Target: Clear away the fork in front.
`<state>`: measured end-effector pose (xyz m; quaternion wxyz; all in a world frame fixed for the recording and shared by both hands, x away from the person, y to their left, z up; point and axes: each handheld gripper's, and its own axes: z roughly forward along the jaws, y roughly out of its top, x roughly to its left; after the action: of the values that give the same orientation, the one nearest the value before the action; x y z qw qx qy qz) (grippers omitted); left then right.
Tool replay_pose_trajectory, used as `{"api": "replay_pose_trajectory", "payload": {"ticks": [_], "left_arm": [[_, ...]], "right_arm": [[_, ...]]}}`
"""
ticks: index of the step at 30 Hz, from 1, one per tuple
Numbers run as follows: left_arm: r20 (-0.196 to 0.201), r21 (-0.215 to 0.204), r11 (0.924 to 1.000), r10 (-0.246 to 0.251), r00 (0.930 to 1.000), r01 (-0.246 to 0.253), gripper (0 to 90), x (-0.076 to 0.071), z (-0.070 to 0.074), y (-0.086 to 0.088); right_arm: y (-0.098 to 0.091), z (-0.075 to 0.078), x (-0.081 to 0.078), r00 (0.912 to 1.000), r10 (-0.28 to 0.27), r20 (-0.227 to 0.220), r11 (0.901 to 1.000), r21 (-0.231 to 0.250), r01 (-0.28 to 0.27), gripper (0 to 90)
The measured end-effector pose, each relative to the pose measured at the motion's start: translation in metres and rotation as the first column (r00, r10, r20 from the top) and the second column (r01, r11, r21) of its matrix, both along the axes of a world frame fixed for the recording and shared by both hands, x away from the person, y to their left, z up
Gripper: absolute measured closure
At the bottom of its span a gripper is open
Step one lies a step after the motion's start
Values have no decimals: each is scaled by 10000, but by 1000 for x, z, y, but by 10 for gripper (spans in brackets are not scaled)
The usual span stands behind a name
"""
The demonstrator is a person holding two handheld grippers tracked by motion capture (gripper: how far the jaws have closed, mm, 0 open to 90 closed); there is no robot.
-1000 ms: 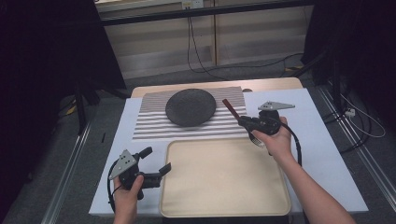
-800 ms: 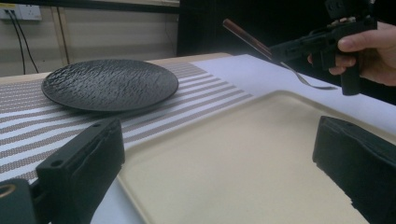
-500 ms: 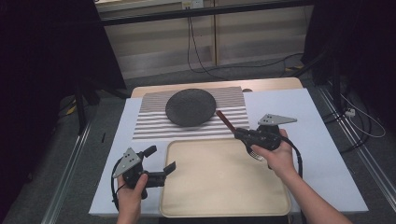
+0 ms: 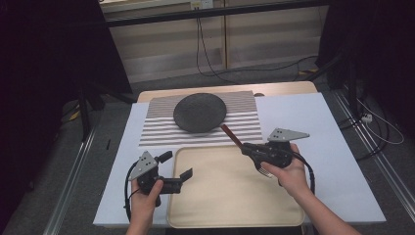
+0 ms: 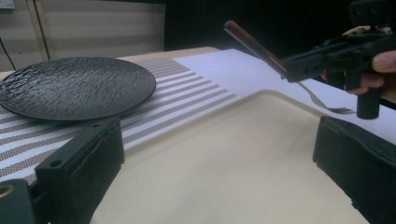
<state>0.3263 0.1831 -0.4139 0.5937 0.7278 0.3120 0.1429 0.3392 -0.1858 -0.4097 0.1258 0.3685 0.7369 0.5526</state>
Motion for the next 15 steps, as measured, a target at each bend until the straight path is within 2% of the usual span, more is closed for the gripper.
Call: {"api": "replay_pose_trajectory", "payload": {"ticks": [4,8,10,15], "left_arm": [[-130,-38,9999,139,9998,-139,24,5,3,-8],[-274,-191,9998,73,9996,-78,23,8,4,-15],[-218,-109,9998,148,9997,-150,23,10,5,-19],[-183,71,9999,-81,9998,83,31,13,4,-27]], "right_arm": [[5,-1,-3,9999,130,36,9999,11,-130,787],[9,-4,-5,9998,207,57,9998,12,-207,787],[12,-5,-6,9995,297,43,9996,-33,-297,787],[16,-5,-9,9989,463,67,9989,-74,-463,787]]}}
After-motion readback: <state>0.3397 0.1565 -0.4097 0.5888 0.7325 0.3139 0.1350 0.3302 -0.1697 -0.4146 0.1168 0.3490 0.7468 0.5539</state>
